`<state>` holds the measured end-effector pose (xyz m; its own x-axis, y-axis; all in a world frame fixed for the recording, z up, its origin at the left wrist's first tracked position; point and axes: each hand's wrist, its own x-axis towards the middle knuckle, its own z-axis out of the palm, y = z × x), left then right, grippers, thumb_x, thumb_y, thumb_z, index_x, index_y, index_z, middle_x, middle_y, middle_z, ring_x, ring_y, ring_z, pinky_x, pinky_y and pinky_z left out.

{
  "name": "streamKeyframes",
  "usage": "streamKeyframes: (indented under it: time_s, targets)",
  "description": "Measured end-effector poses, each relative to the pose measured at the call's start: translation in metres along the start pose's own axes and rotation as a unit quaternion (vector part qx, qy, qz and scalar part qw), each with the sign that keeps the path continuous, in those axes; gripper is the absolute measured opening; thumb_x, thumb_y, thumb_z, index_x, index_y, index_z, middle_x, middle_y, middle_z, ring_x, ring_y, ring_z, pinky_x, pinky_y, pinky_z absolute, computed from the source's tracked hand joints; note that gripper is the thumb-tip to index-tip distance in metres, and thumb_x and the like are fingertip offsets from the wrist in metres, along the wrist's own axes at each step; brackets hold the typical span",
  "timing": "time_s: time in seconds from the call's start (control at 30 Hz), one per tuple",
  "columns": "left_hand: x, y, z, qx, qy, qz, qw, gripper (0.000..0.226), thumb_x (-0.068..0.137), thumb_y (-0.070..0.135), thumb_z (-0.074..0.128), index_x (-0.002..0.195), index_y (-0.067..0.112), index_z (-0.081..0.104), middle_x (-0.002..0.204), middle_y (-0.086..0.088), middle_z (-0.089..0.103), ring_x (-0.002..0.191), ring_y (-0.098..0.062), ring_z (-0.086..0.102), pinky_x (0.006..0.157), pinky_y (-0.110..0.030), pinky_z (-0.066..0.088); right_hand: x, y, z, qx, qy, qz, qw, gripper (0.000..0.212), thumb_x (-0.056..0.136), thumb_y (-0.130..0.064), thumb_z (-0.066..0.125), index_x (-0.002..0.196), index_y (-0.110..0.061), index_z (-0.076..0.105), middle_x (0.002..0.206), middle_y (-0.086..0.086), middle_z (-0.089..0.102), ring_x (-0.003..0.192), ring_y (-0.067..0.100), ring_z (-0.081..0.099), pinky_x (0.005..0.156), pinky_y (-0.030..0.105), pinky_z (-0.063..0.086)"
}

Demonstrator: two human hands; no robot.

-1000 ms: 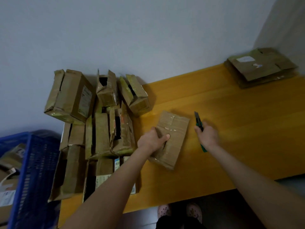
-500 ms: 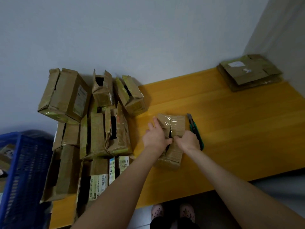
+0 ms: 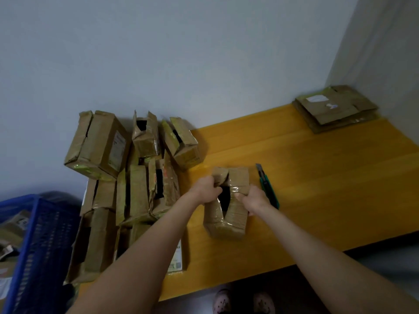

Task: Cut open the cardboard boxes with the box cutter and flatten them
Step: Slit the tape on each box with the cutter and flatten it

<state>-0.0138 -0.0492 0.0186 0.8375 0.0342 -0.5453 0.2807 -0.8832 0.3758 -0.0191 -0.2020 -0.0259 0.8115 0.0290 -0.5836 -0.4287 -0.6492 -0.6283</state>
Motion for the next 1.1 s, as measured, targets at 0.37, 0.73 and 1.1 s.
streamKeyframes:
  time_s: [0.37,0.73,1.1]
  targets:
    - [-0.016,-0.014,-0.004,-0.094,-0.021,-0.024,0.995,0.029,0.094,0.016,0.050,0.118,-0.001,0.054,0.113,-0.020,0.061,0.098,-0.035,0.064,0.076,-0.046,0.059,-0.006,-0.003,0.009,-0.004,0.018,-0.003,1.000,0.041,0.095,-0.029,0.058,0.133,-0.016,0.047,0.120,0.008,0.060,0.106,0.029,0.060,0.077,0.041,0.058]
    - [0.000,0.024,0.013,0.189,0.090,-0.058,0.976,0.020,0.096,0.009,0.047,0.108,0.010,0.063,0.109,-0.007,0.063,0.102,-0.025,0.062,0.067,-0.030,0.048,-0.004,0.005,0.015,-0.060,0.052,-0.013,0.997,0.042,0.094,-0.032,0.059,0.132,-0.015,0.050,0.118,0.009,0.064,0.103,0.029,0.062,0.077,0.038,0.056]
    - [0.005,-0.003,-0.015,0.053,-0.002,-0.014,0.998,0.036,0.104,0.027,0.039,0.078,0.006,0.052,0.066,-0.009,0.058,0.064,-0.029,0.066,0.068,-0.036,0.057,0.002,0.006,0.008,-0.007,0.033,-0.030,0.999,0.031,0.095,-0.026,0.058,0.124,-0.014,0.053,0.115,0.009,0.063,0.104,0.030,0.061,0.078,0.043,0.058]
